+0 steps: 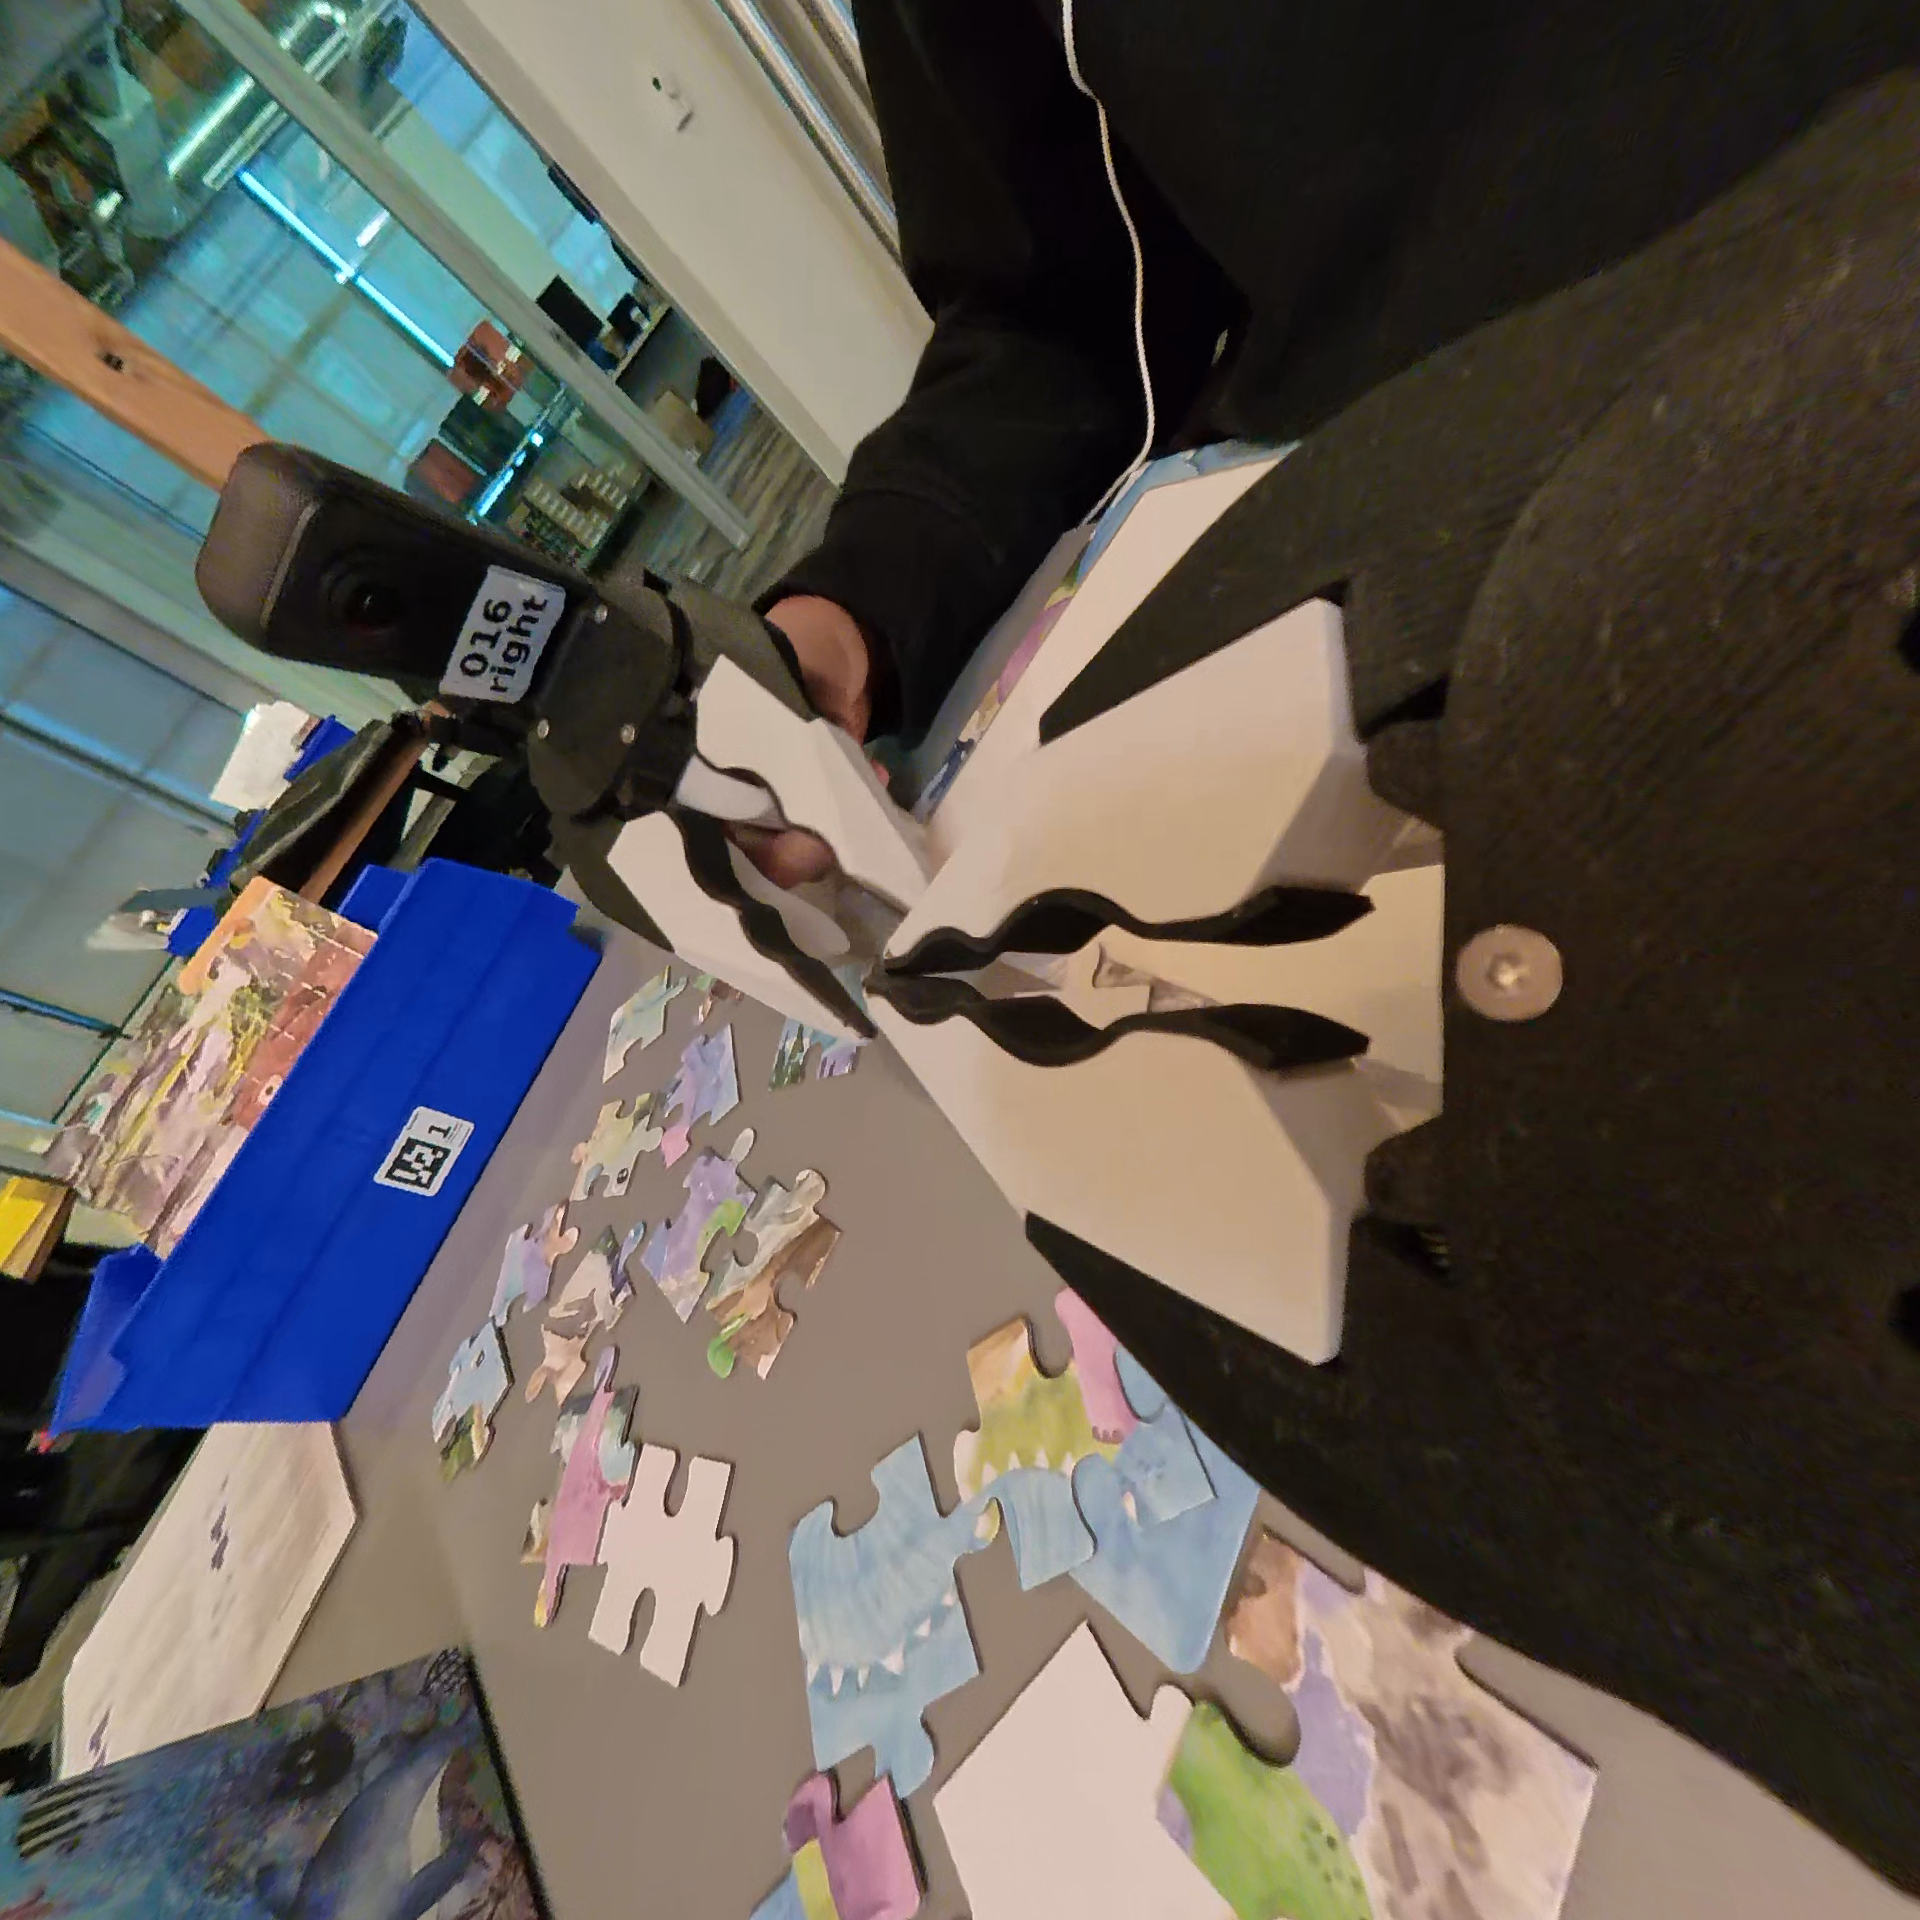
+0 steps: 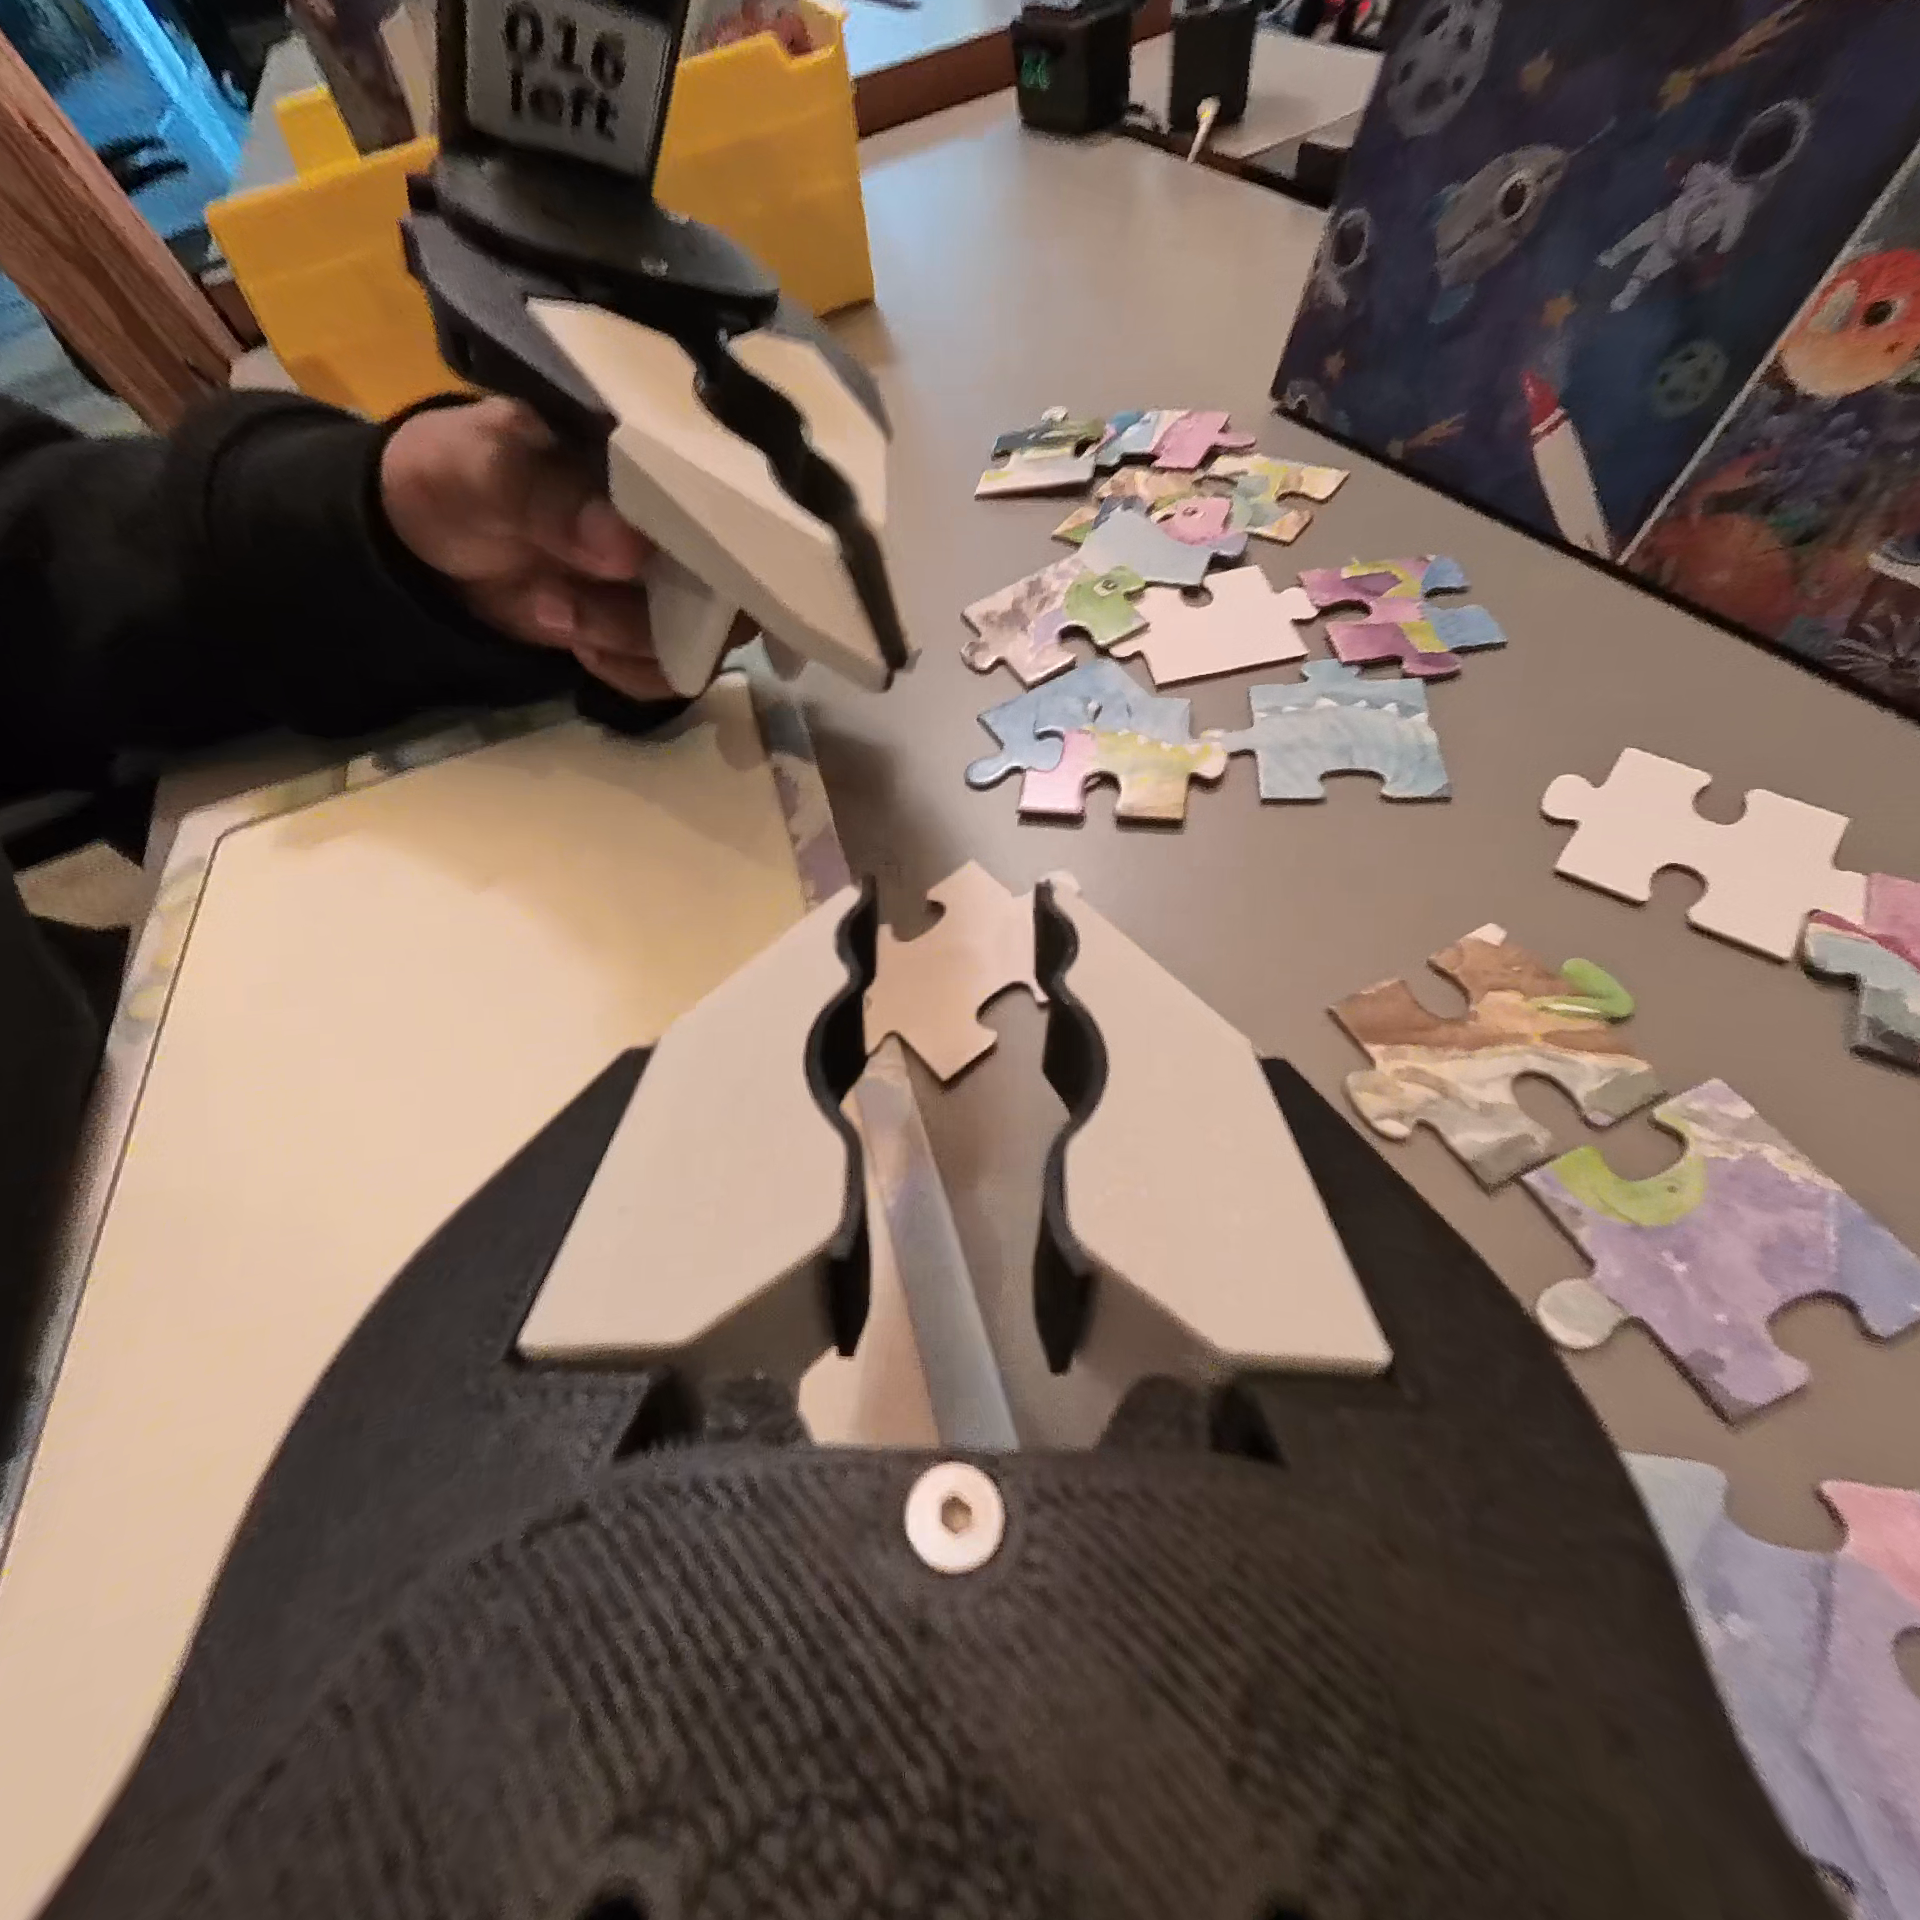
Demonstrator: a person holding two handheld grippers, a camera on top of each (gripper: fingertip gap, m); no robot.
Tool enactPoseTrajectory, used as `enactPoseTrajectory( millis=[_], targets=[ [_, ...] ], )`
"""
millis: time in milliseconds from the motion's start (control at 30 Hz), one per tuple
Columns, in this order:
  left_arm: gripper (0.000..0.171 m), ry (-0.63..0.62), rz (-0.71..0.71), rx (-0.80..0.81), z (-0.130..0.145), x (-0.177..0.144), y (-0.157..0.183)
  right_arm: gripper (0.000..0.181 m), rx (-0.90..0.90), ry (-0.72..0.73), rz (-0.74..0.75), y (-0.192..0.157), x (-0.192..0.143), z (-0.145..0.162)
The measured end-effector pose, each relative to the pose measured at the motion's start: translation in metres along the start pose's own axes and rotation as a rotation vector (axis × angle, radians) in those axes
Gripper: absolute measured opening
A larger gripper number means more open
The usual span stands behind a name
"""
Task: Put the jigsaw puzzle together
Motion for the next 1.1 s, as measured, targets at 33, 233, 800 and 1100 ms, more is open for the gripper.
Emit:
enactPoseTrajectory(
  millis=[33,233,800,1100],
  targets=[
    [0.000,-0.008,-0.012,0.018,0.000,-0.002,-0.001,0.032,-0.023,-0.012,-0.019,-0.004,0.001,0.002],
    [0.009,-0.108,-0.078,0.115,0.003,-0.005,-0.004,0.049,-0.209,-0.162,-0.037,-0.024,0.011,0.020],
    [0.033,0.030,-0.070,0.145,-0.010,-0.012,-0.002,0.007,-0.030,-0.102,-0.097,-0.018,0.002,0.007],
    [0.055,0.146,0.028,0.025,-0.016,-0.020,-0.006,0.021,0.132,0.062,-0.019,0.009,-0.015,-0.007]
  ],
)
Point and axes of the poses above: each gripper's, where its closed fingertips meet, x out along the fingers, z out of its underside, y = z × x across the jaws, the point moved 6 cm from there along -x, back along the fingers, and after that the axes turned 13 degrees about z, right-handed, at the moved point
